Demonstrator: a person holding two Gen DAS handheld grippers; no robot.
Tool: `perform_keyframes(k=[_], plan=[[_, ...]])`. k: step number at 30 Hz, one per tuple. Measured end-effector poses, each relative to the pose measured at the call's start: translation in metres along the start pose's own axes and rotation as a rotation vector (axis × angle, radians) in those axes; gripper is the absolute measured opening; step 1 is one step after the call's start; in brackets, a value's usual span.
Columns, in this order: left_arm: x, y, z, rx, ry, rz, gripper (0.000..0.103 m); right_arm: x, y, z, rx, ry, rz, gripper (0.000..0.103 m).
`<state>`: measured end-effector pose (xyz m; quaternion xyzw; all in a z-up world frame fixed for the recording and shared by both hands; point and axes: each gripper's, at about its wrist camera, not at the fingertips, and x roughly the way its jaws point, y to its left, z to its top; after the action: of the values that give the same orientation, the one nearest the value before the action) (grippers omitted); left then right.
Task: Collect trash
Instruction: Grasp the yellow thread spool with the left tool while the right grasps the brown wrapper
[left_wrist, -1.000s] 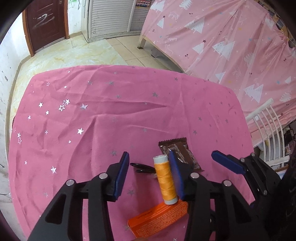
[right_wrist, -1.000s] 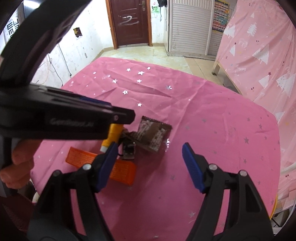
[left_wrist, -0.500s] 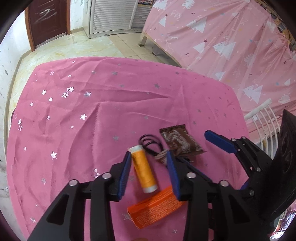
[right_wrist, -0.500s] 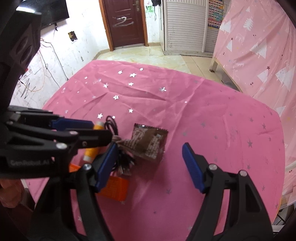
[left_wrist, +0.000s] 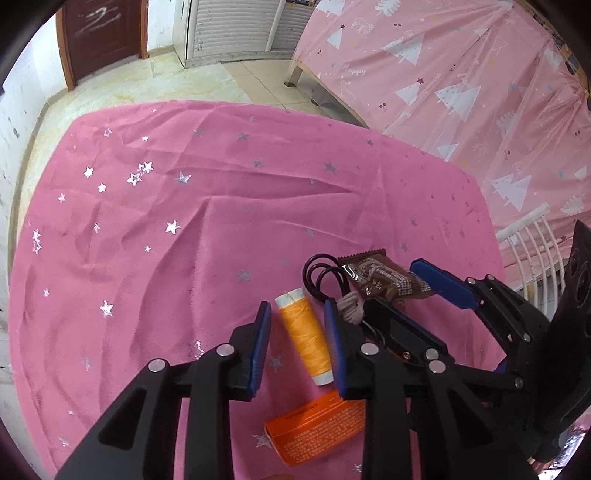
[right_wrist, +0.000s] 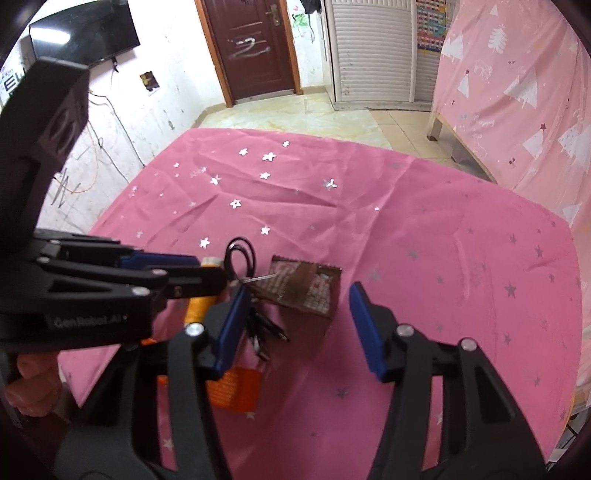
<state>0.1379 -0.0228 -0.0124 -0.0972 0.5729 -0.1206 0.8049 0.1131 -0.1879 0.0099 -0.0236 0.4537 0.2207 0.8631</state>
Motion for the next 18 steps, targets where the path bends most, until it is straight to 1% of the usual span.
perform_keyframes(k=[4,7,9,11,14,18], plan=[[0.0,0.005,0.0,-0.029,0.007,-0.008,0.023,-0.003,-0.009,0.001,0.017,-0.019,-0.004,0.053],[-0.002,0.006,-0.001,-0.029,0.001,0.004,0.023,-0.004,-0.011,0.003,0.013,-0.026,0.0,0.05],[-0.003,0.004,-0.004,-0.015,-0.008,0.02,0.023,-0.003,-0.01,0.006,0.004,-0.032,0.006,0.046],[-0.002,-0.001,-0.006,0.007,-0.009,0.035,0.023,-0.001,-0.007,0.008,-0.004,-0.032,0.014,0.037],[-0.002,-0.008,-0.008,0.035,-0.024,0.068,0.023,-0.002,-0.005,0.01,-0.001,-0.041,0.018,0.035],[0.0,-0.018,-0.01,0.079,-0.036,0.103,0.023,-0.006,-0.013,0.007,0.037,-0.064,0.027,0.034]])
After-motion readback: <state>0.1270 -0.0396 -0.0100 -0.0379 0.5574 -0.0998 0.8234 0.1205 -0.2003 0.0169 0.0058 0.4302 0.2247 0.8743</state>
